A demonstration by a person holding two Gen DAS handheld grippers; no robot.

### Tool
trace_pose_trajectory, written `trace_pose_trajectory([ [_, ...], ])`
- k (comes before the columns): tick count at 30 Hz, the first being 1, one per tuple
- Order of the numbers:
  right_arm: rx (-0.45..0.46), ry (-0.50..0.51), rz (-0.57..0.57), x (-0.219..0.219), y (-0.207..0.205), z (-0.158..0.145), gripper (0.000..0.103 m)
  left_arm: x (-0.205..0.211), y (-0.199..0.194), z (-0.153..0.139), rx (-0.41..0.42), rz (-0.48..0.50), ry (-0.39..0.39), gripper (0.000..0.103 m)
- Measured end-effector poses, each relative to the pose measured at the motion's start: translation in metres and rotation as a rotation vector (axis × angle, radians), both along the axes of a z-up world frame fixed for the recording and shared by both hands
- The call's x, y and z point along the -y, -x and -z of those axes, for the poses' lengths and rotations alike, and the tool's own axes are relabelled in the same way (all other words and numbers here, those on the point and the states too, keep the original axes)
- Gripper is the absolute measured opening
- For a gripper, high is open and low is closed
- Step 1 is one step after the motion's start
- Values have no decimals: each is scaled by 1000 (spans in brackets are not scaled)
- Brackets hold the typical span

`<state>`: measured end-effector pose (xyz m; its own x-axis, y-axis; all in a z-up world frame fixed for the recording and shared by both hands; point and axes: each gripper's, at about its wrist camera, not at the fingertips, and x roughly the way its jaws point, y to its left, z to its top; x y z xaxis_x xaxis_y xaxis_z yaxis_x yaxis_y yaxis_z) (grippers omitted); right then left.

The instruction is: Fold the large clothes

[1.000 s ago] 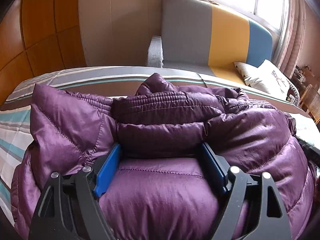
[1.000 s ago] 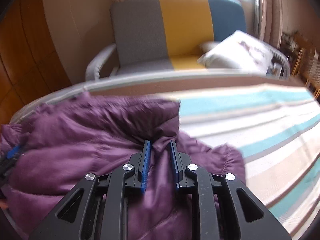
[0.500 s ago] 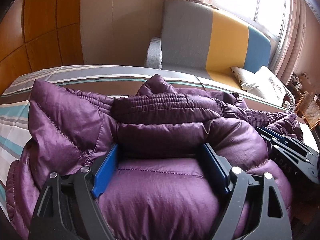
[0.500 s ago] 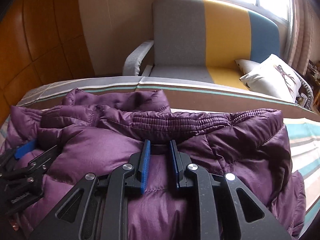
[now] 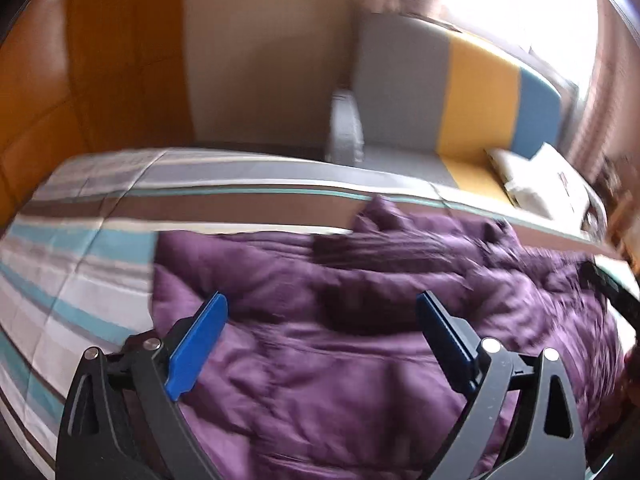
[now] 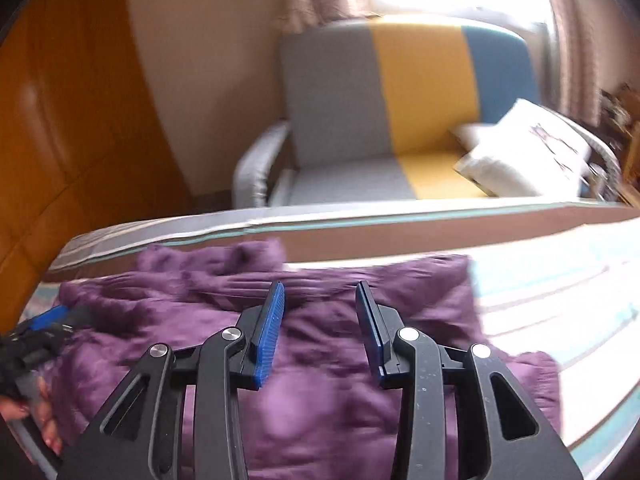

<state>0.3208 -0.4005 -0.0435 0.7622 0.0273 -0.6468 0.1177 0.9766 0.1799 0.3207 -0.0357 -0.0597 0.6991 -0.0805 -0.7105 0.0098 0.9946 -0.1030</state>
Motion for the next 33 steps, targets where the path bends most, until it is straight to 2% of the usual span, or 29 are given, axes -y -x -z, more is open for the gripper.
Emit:
trace_pose_trajectory([
  [2, -45, 15, 34, 9, -5, 9, 37, -15, -7, 7, -32, -58, 12, 95],
  [4, -102, -11, 54, 18, -10, 29, 37, -23, -10, 20, -53, -97, 12, 96],
  [6, -97, -14, 65, 16, -9, 37, 37, -27, -13, 32, -77, -90, 49, 99],
  [9, -107, 40, 71, 7, -13, 44, 37, -25, -17, 41, -82, -85, 59, 101],
  [16, -108, 65, 79, 3, -10, 47, 37, -28, -13, 44, -79, -87, 71, 101],
  [21, -104, 76, 81, 3, -6, 47, 37, -42, 20, 30, -31, -88, 121, 101],
  [25, -103, 79, 82, 2, -8, 46, 37, -53, 57, 23, -17, -117, 31, 101],
  [28, -99, 72, 80, 3, -7, 46, 37, -65, 83, 31, 14, -127, 24, 101],
  [33, -134, 87, 68, 1, -9, 42, 38, -73, 88, 46, -30, -106, 67, 101],
])
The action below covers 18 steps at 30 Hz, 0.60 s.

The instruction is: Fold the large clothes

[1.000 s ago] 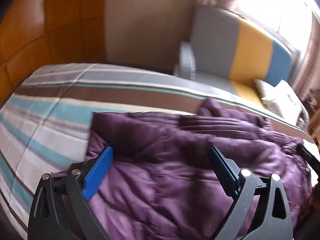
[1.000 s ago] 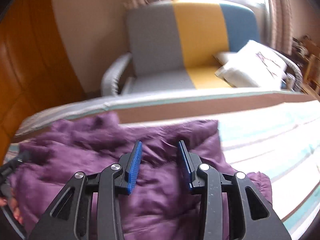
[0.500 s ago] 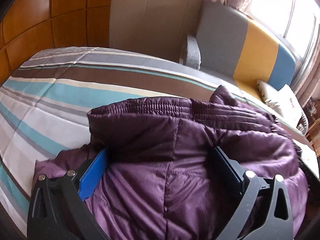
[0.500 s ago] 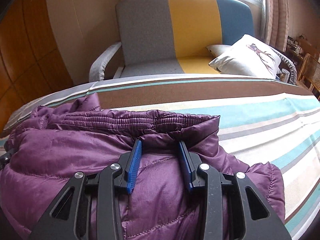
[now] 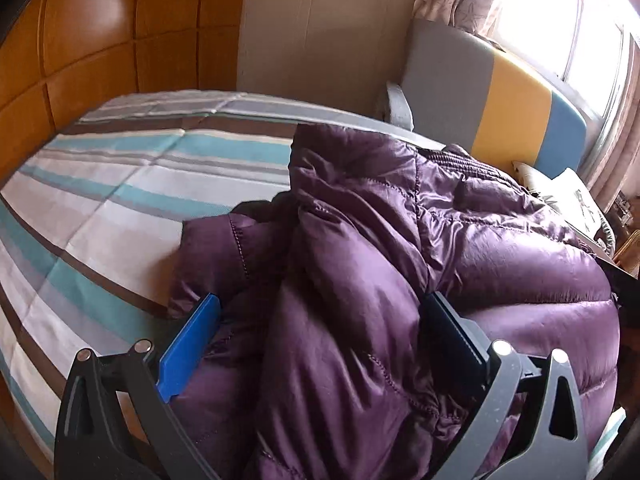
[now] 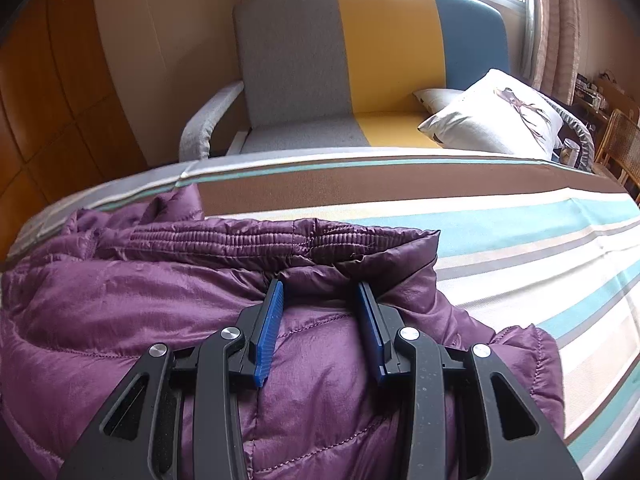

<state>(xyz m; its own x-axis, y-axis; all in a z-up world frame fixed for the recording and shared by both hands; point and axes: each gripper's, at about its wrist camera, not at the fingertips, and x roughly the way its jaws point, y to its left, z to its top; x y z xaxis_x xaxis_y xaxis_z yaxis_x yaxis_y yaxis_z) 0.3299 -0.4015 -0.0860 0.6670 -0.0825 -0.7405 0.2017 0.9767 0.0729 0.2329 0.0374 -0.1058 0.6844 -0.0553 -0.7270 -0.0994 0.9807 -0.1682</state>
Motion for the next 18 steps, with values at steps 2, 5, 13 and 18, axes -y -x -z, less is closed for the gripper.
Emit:
trace_pose_trajectory([
  [2, -25, 44, -9, -4, 2, -8, 40, -2, -2, 1, -8, 4, 12, 101],
  [5, 44, 23, -30, -10, 28, -26, 40, -4, 4, -2, 4, -2, 28, 101],
  [13, 90, -121, -78, -28, 105, -43, 40, -32, 53, -5, 47, -137, 129, 101],
  [18, 130, -191, -139, -47, 141, -48, 28, -54, 68, 8, 4, -176, 305, 101],
])
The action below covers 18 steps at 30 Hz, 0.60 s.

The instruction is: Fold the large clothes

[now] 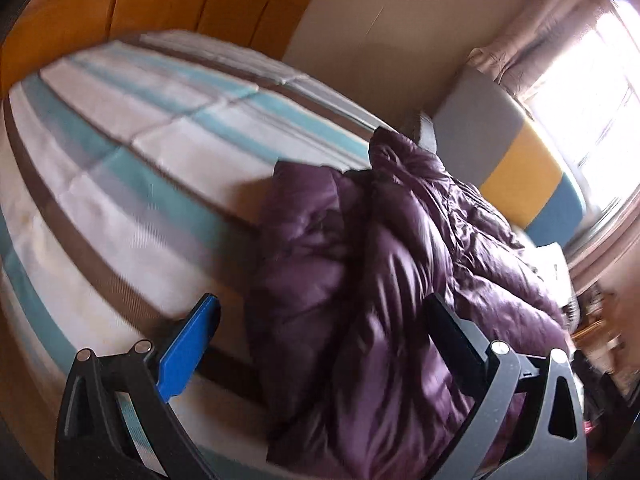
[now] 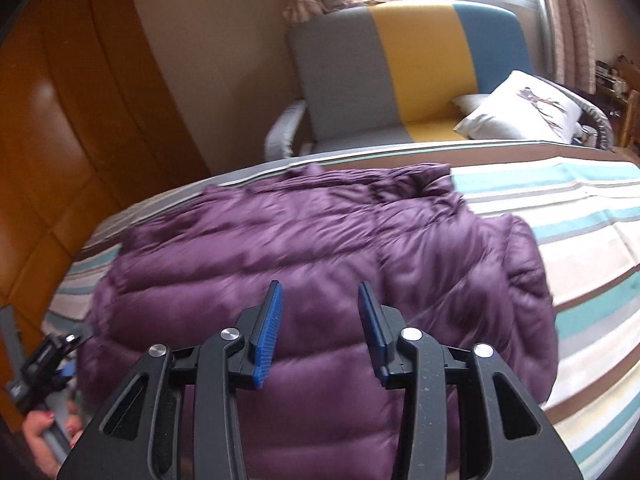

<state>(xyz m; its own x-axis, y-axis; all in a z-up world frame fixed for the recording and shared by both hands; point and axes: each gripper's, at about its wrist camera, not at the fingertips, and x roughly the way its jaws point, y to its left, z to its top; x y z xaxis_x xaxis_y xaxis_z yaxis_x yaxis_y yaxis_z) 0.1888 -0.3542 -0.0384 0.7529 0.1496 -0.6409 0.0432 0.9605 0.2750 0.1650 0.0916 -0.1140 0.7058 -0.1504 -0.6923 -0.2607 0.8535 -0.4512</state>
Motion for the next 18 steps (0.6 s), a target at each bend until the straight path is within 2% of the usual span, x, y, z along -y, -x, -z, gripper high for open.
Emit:
trace_pose_trajectory([
  [1, 7, -19, -34, -7, 6, -1, 20, 0, 4, 1, 13, 19, 18, 101],
  [5, 32, -13, -110, -30, 21, -5, 11, 13, 12, 3, 43, 90, 7, 100],
  [10, 20, 37, -167, -53, 24, -1, 11, 23, 16, 1, 57, 142, 9, 96],
  [12, -20, 48, -170, -58, 15, 10, 11, 24, 14, 2, 57, 138, 18, 90],
  [15, -66, 72, -164, -63, 5, 32, 11, 25, 10, 3, 56, 137, 20, 89],
  [18, -52, 111, -164, -69, 4, 45, 11, 27, 9, 5, 63, 138, 11, 89],
])
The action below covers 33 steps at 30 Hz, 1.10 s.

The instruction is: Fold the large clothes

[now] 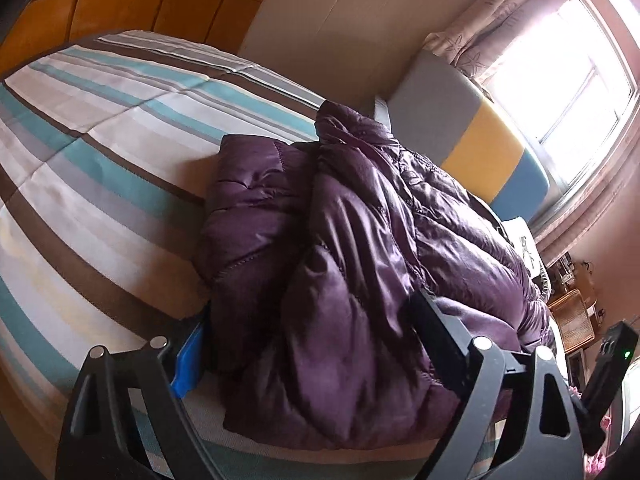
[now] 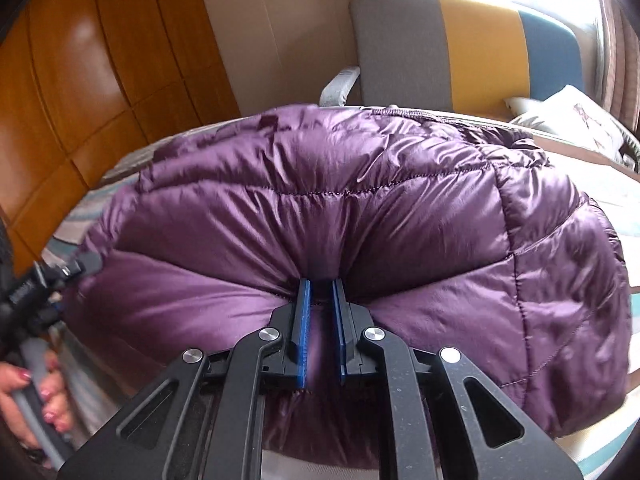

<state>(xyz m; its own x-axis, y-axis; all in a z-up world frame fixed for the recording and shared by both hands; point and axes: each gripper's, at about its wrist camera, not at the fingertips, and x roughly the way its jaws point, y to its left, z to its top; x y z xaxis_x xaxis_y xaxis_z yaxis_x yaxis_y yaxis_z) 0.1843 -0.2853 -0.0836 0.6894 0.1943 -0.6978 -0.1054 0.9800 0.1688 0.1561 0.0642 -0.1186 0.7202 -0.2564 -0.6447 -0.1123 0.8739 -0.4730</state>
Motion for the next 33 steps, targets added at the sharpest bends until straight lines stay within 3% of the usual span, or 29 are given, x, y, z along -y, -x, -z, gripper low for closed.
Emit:
trace_pose_trajectory([
  [5, 6, -1, 4, -1, 2, 4, 11, 1, -3, 3, 5, -31, 18, 89],
  [9, 21, 1, 14, -2, 5, 3, 11, -4, -1, 4, 1, -62, 96, 75],
  [12, 24, -14, 18, -1, 7, 4, 11, -17, 1, 10, -8, -107, 203, 66],
  [19, 27, -37, 26, 5, 8, 4, 11, -21, -3, 14, -23, -114, 312, 65],
  [22, 27, -32, 27, 5, 9, 3, 11, -20, -6, 19, -52, -109, 378, 46],
  [24, 27, -27, 28, 5, 8, 3, 11, -17, -6, 17, -52, -110, 361, 35],
  [27, 26, -11, 30, 2, 8, 3, 11, -2, 0, -4, 12, -98, 252, 24],
  [33, 23, -4, 38, -3, 6, 4, 11, 27, 13, -53, 170, -37, 122, 21],
])
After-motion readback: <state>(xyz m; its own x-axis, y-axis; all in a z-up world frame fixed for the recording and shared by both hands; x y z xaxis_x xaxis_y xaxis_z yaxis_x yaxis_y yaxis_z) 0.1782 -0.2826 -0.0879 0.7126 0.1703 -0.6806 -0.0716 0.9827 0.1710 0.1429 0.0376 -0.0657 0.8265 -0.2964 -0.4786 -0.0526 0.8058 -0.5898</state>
